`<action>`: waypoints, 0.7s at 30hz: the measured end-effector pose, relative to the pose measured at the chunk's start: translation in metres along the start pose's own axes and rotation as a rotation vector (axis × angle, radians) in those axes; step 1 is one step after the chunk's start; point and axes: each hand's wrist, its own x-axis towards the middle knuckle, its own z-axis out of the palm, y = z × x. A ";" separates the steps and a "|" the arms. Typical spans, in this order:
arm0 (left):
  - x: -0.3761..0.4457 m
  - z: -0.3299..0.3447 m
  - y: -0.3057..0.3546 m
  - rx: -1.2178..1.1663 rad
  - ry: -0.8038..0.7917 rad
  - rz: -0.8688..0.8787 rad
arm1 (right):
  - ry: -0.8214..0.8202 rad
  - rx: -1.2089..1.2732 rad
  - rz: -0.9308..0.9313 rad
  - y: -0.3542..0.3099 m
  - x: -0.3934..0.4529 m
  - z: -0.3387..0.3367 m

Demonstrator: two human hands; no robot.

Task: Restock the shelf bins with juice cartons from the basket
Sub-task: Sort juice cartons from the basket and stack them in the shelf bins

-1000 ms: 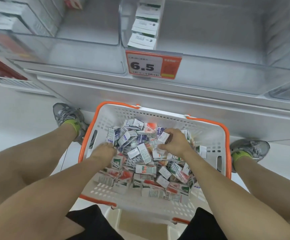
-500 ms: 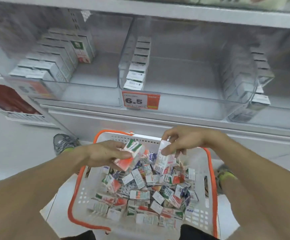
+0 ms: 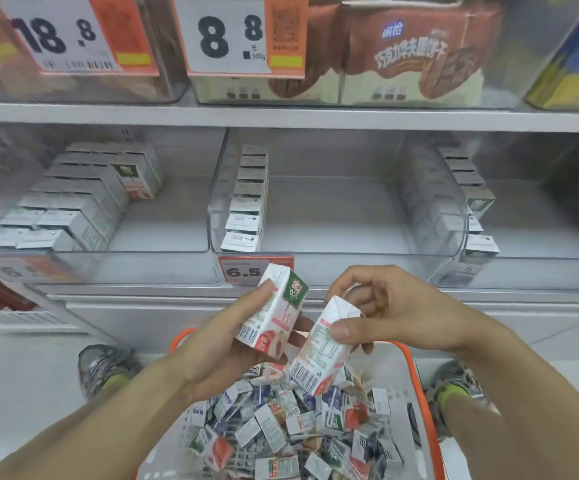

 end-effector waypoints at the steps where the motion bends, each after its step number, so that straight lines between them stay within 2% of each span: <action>1: 0.000 0.007 0.001 0.021 -0.019 -0.004 | 0.007 0.009 0.006 0.001 0.001 0.000; 3: 0.000 0.016 -0.001 0.052 -0.072 -0.032 | 0.013 0.029 0.021 0.002 0.003 0.001; 6: 0.001 0.019 -0.005 -0.002 -0.059 -0.083 | 0.029 0.045 0.058 0.002 0.007 0.004; 10: 0.000 0.013 -0.005 -0.025 -0.191 -0.089 | 0.106 0.121 0.088 0.000 0.009 0.004; 12: 0.001 0.011 -0.006 -0.055 -0.207 -0.074 | 0.111 0.171 0.101 0.001 0.008 0.000; 16: 0.000 0.010 -0.010 -0.072 -0.237 -0.051 | -0.050 0.224 0.118 -0.001 0.003 -0.006; 21: -0.001 0.006 -0.010 -0.017 -0.336 -0.099 | -0.254 0.054 -0.019 -0.003 0.004 -0.009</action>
